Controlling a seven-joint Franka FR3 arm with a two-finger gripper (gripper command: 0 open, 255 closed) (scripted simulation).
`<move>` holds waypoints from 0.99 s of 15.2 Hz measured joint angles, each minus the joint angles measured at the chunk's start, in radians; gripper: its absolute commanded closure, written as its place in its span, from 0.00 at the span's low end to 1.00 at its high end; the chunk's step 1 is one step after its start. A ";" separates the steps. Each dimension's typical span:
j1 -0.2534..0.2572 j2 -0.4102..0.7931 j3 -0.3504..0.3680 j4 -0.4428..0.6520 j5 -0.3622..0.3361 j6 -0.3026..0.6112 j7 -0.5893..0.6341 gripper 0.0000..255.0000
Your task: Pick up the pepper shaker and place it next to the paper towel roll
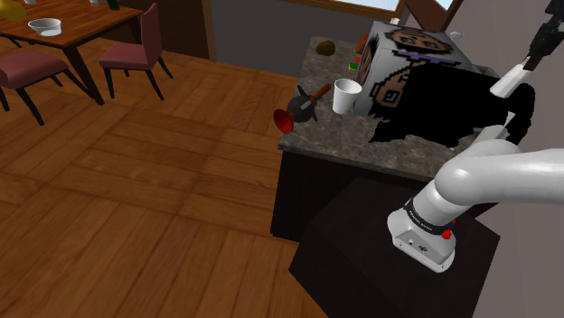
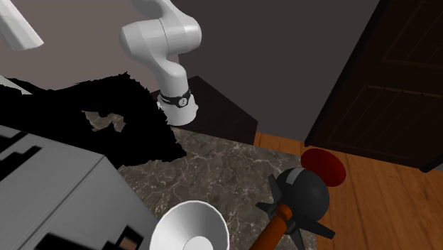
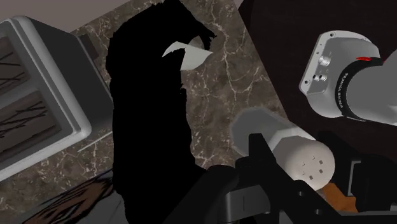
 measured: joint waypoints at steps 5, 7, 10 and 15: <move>-0.012 -0.037 -0.027 -0.069 -0.030 0.041 -0.006 1.00; -0.015 -0.048 -0.035 -0.098 -0.037 0.059 -0.003 1.00; -0.023 -0.071 -0.042 -0.151 -0.046 0.088 0.008 1.00; -0.031 -0.096 -0.065 -0.226 -0.066 0.141 0.022 1.00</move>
